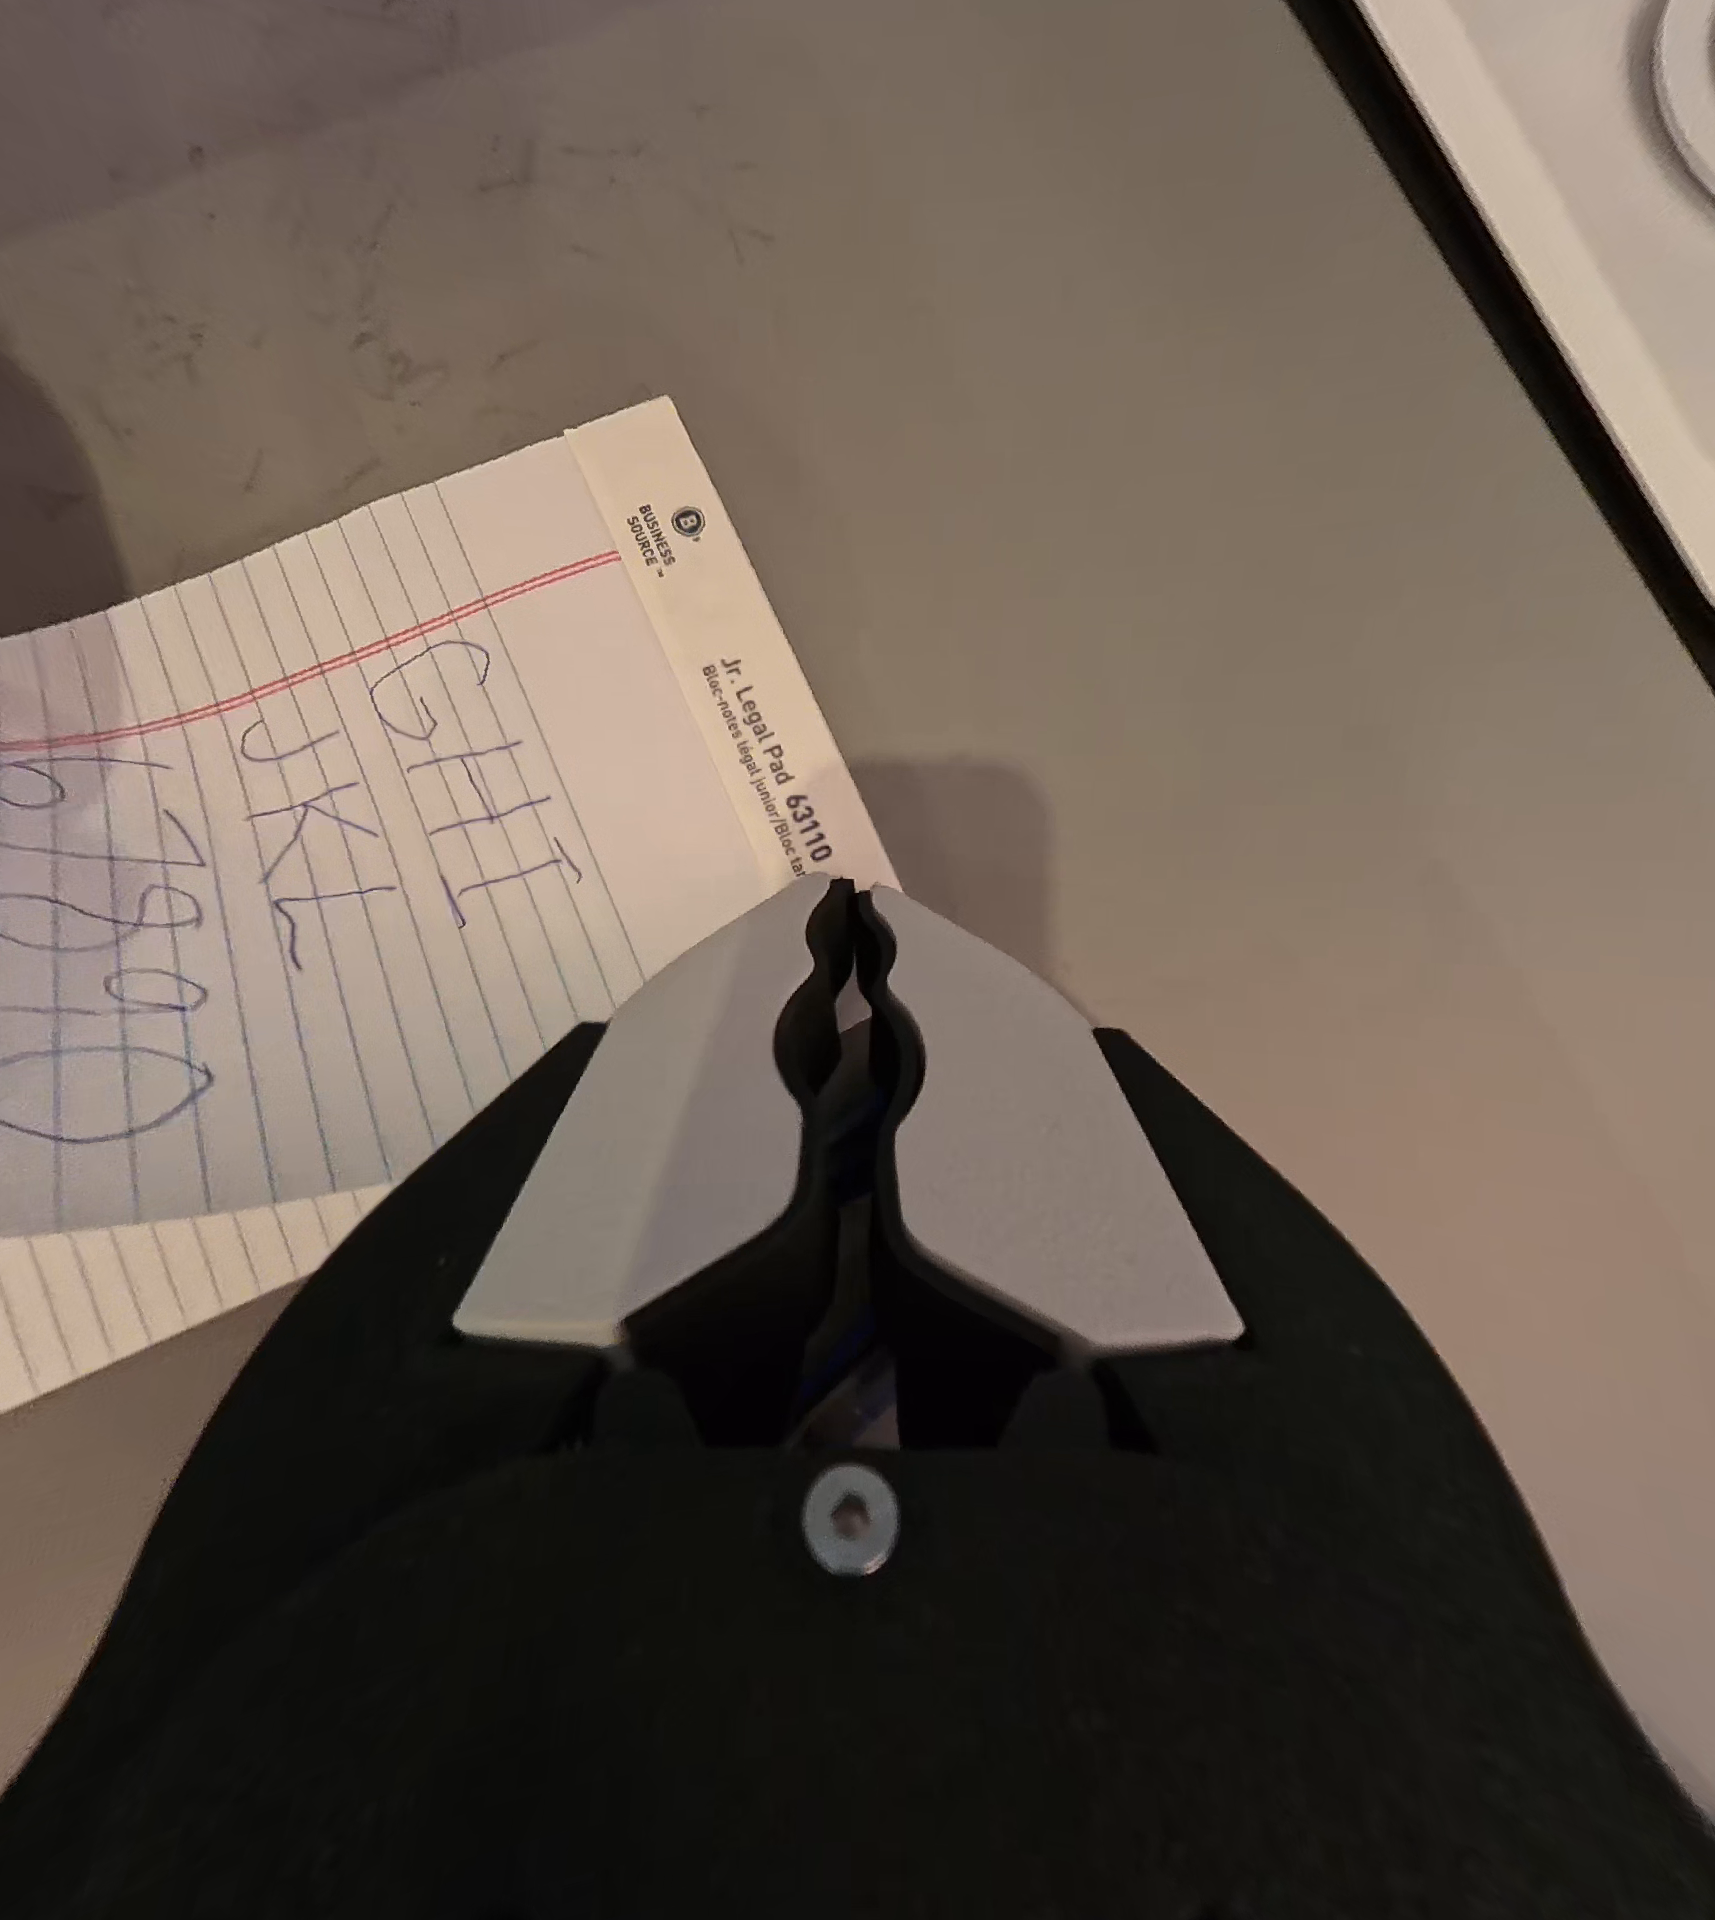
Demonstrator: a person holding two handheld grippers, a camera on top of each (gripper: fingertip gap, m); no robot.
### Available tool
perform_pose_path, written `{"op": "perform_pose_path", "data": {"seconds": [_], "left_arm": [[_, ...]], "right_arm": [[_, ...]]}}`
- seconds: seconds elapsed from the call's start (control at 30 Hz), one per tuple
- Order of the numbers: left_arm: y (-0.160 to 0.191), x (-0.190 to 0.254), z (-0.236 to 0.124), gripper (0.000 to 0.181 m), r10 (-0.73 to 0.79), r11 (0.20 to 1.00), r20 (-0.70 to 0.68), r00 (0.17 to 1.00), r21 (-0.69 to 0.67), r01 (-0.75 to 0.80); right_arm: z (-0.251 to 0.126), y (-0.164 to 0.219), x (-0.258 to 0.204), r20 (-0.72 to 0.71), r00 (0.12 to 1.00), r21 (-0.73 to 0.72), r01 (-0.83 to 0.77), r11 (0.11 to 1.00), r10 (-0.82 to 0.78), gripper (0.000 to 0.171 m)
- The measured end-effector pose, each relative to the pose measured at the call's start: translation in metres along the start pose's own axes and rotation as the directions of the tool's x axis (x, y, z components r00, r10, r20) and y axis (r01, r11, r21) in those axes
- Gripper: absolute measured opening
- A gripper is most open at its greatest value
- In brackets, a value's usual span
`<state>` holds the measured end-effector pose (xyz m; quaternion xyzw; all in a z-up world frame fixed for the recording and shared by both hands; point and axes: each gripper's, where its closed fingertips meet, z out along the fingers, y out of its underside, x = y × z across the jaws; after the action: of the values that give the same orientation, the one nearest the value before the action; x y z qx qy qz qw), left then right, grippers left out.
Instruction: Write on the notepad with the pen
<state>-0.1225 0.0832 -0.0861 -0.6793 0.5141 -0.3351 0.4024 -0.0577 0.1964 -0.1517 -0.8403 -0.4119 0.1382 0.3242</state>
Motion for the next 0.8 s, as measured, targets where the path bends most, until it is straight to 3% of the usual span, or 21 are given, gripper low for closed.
{"op": "perform_pose_path", "data": {"seconds": [0.3,0.8], "left_arm": [[-0.003,-0.011,-0.012,0.000,-0.127,0.990,-0.002,0.992,0.064,0.127],[0.012,-0.008,-0.004,0.000,-0.134,0.991,-0.009,0.991,0.029,0.134]], "right_arm": [[0.000,0.000,0.001,0.001,1.000,0.033,0.003,0.999,-0.003,0.000],[-0.017,-0.005,-0.001,0.052,0.998,0.053,0.026,0.998,-0.029,0.001]]}}
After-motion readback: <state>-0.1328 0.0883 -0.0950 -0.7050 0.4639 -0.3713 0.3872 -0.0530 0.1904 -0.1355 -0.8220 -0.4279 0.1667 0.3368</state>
